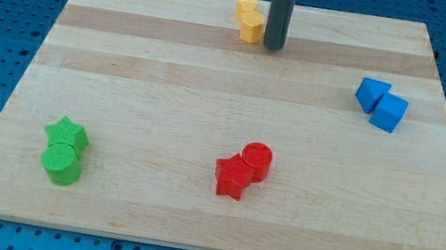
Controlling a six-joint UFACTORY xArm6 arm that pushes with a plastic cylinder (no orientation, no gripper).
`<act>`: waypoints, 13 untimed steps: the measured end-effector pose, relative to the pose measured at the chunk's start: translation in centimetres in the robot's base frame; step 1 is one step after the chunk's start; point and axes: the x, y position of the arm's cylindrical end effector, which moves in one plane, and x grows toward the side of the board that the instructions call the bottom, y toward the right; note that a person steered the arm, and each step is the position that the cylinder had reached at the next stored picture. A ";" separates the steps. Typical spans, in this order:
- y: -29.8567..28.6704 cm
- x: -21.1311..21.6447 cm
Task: Move green star towards center
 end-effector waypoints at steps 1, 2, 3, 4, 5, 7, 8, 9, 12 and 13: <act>-4.5 4.1; -11.2 7.6; -18.3 10.9; -25.1 13.2; -30.0 15.9; -34.2 21.2; -33.5 23.0; -32.2 23.5; -26.9 23.5; -25.2 22.8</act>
